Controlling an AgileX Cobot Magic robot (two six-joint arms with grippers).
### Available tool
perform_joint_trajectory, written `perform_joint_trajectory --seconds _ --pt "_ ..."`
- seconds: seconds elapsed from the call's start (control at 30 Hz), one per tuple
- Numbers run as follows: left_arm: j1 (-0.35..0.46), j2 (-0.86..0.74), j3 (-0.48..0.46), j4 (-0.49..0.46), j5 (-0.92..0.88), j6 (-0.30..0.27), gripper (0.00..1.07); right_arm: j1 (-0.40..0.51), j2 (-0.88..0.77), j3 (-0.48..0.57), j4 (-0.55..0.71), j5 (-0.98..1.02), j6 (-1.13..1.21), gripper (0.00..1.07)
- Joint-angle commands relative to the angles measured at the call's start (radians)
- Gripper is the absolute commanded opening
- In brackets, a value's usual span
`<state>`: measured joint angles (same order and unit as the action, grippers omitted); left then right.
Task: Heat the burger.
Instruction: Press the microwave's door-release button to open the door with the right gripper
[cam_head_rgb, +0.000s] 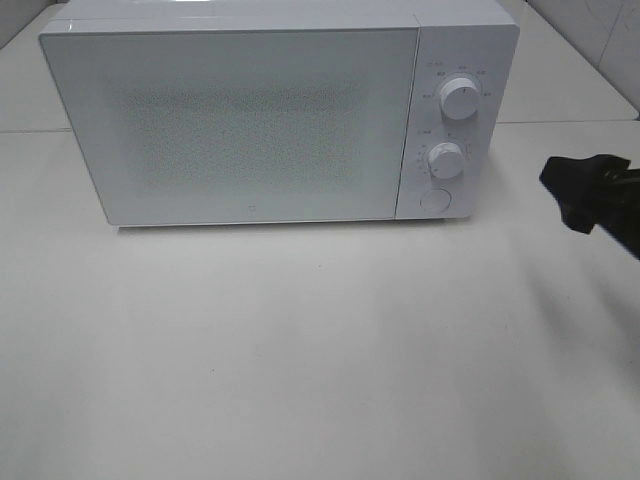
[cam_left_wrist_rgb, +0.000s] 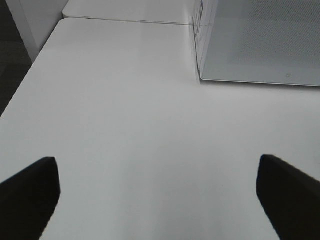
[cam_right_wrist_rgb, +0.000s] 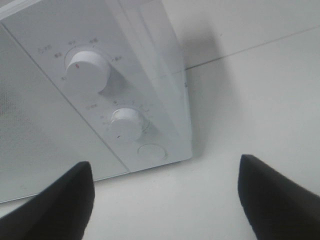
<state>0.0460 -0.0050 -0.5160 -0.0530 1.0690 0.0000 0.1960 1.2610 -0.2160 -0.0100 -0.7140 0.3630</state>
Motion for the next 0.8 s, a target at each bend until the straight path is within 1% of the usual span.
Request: perform_joint_trajectory --seconds 0.03,0.07,0.1,0.13,0.17,0.2,0.23,0.27,0.3,0.33,0.37,0.4,0.43,0.47,0.5,0.53,0.57,0.6,0.63,0.67,0.7,0.73,0.8 --pt "0.004 -0.013 0.001 -0.001 0.0 0.0 1.0 0.079 0.061 0.0 0.075 -0.064 0.057 0.67" --pt "0.004 -0.013 0.001 -0.001 0.0 0.0 1.0 0.079 0.061 0.0 0.075 -0.064 0.057 0.67" --pt "0.004 -0.013 0.001 -0.001 0.0 0.0 1.0 0.12 0.103 -0.001 0.116 -0.102 0.092 0.63" --pt "0.004 -0.013 0.001 -0.001 0.0 0.0 1.0 0.137 0.127 -0.001 0.127 -0.127 0.117 0.61" --pt "0.004 -0.013 0.001 -0.001 0.0 0.0 1.0 0.137 0.127 -0.001 0.127 -0.127 0.117 0.61" --pt "0.004 -0.013 0.001 -0.001 0.0 0.0 1.0 0.165 0.17 -0.002 0.135 -0.175 0.173 0.56" --pt "0.004 -0.013 0.001 -0.001 0.0 0.0 1.0 0.18 0.19 -0.002 0.135 -0.198 0.21 0.52" --pt "0.004 -0.013 0.001 -0.001 0.0 0.0 1.0 0.18 0.19 -0.002 0.135 -0.198 0.21 0.52" --pt "0.004 -0.013 0.001 -0.001 0.0 0.0 1.0 0.204 0.225 -0.002 0.135 -0.246 0.287 0.46" --pt "0.004 -0.013 0.001 -0.001 0.0 0.0 1.0 0.215 0.243 -0.002 0.135 -0.275 0.33 0.42" --pt "0.004 -0.013 0.001 -0.001 0.0 0.0 1.0 0.215 0.243 -0.002 0.135 -0.275 0.33 0.42" --pt "0.004 -0.013 0.001 -0.001 0.0 0.0 1.0 0.229 0.277 -0.002 0.135 -0.33 0.425 0.35" --pt "0.004 -0.013 0.001 -0.001 0.0 0.0 1.0 0.229 0.277 -0.002 0.135 -0.33 0.425 0.35" --pt "0.004 -0.013 0.001 -0.001 0.0 0.0 1.0 0.235 0.31 -0.002 0.136 -0.375 0.548 0.27" --pt "0.004 -0.013 0.001 -0.001 0.0 0.0 1.0 0.235 0.325 -0.002 0.135 -0.398 0.626 0.22" --pt "0.004 -0.013 0.001 -0.001 0.0 0.0 1.0 0.235 0.325 -0.002 0.135 -0.398 0.626 0.22" --pt "0.004 -0.013 0.001 -0.001 0.0 0.0 1.0 0.235 0.353 -0.002 0.136 -0.438 0.779 0.15" --pt "0.004 -0.013 0.001 -0.001 0.0 0.0 1.0 0.235 0.368 -0.002 0.136 -0.453 0.837 0.12" --pt "0.004 -0.013 0.001 -0.001 0.0 0.0 1.0 0.235 0.368 -0.002 0.136 -0.453 0.837 0.12" --pt "0.004 -0.013 0.001 -0.001 0.0 0.0 1.0 0.235 0.391 -0.002 0.136 -0.489 0.955 0.05" --pt "0.004 -0.013 0.001 -0.001 0.0 0.0 1.0 0.235 0.391 -0.002 0.136 -0.489 0.955 0.05" --pt "0.004 -0.013 0.001 -0.001 0.0 0.0 1.0 0.235 0.417 -0.002 0.144 -0.51 1.033 0.0" --pt "0.004 -0.013 0.001 -0.001 0.0 0.0 1.0 0.235 0.428 -0.002 0.155 -0.51 1.071 0.0"
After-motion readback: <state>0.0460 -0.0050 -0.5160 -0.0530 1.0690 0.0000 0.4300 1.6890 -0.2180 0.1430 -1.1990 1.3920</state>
